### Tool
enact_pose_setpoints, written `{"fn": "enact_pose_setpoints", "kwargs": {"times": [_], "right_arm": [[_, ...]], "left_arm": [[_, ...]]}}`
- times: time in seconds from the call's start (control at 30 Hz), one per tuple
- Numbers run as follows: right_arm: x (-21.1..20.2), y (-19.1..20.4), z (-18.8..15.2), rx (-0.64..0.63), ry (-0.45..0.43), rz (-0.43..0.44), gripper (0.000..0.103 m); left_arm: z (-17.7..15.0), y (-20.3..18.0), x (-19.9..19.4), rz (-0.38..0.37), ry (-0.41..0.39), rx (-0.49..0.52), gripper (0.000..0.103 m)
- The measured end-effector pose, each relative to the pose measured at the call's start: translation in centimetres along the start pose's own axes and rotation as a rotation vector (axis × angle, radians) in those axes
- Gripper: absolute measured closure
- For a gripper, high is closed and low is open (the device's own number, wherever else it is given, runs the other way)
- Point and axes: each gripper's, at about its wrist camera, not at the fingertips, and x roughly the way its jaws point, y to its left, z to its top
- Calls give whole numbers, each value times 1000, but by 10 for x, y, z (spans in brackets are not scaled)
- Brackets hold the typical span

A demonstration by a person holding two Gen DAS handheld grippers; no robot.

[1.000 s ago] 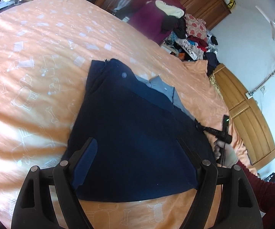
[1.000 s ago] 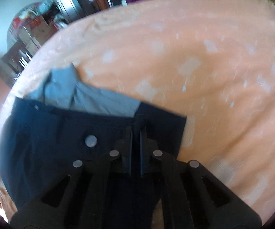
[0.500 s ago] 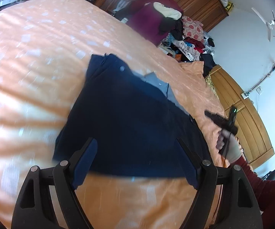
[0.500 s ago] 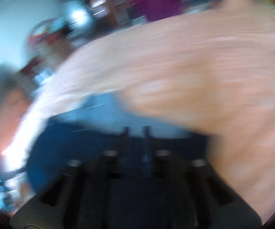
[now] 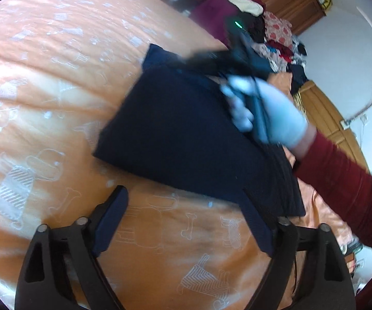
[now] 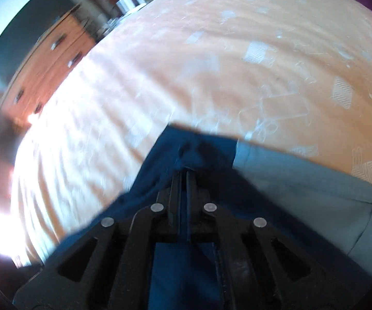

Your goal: Fold small clothes

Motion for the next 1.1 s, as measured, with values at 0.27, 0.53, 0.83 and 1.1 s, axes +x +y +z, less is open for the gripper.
{"fn": "enact_pose_setpoints", "kwargs": {"times": [0.27,0.53,0.83,1.1], "right_arm": [[-86,5,-77,23,-117,46,85],[-144,0,-150,133,-209,75,74],[-154,2,-144,188,-229,104,56],[-165,-2,-89,209,-260,242,26]], "left_arm": [[6,14,-1,-98,-62,-145,7],[7,19,18,-55,-172,-328,42],[41,21,45,17,-338,-379,44],[74,-47,55,84,-371,-44,101]]}}
